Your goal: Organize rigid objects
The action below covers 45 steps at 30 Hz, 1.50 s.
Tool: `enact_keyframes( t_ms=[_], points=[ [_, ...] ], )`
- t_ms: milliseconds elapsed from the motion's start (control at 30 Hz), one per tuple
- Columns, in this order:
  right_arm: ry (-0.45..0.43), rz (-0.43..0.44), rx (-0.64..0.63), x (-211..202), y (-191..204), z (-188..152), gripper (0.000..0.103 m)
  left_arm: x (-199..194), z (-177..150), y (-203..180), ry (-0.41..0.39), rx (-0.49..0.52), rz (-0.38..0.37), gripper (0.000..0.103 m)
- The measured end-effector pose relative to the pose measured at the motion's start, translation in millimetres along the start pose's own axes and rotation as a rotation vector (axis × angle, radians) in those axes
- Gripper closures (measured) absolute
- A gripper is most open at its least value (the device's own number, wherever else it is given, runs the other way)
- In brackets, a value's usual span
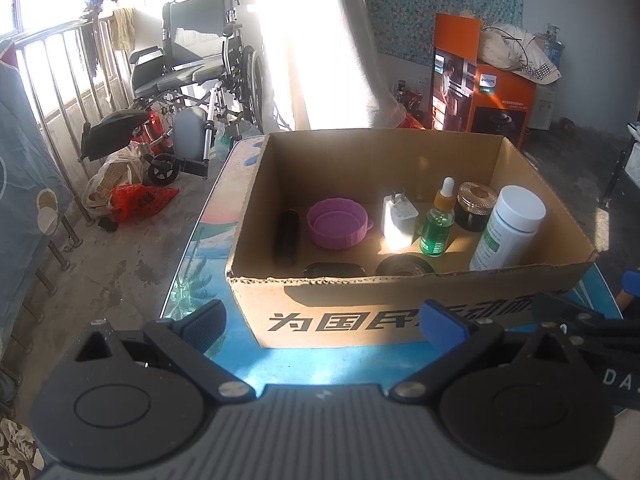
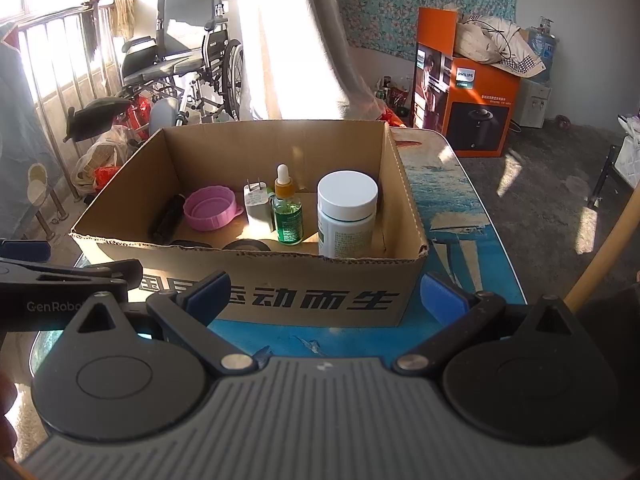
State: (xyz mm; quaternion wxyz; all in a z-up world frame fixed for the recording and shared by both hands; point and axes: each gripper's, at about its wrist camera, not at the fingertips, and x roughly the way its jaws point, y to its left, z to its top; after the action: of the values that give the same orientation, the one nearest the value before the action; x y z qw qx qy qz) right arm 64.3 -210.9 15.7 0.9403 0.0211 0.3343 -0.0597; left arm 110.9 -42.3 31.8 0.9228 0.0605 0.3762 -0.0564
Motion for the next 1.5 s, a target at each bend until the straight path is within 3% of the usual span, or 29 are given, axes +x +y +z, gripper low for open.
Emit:
enact_keyframes(
  t_ms=[1500],
  points=[
    [0.026,0.009,-0.002,9.5,3.4,-3.1,0.001,0.3,-4.9,1.3,0.015,-0.016,0.004,0.000]
  ],
)
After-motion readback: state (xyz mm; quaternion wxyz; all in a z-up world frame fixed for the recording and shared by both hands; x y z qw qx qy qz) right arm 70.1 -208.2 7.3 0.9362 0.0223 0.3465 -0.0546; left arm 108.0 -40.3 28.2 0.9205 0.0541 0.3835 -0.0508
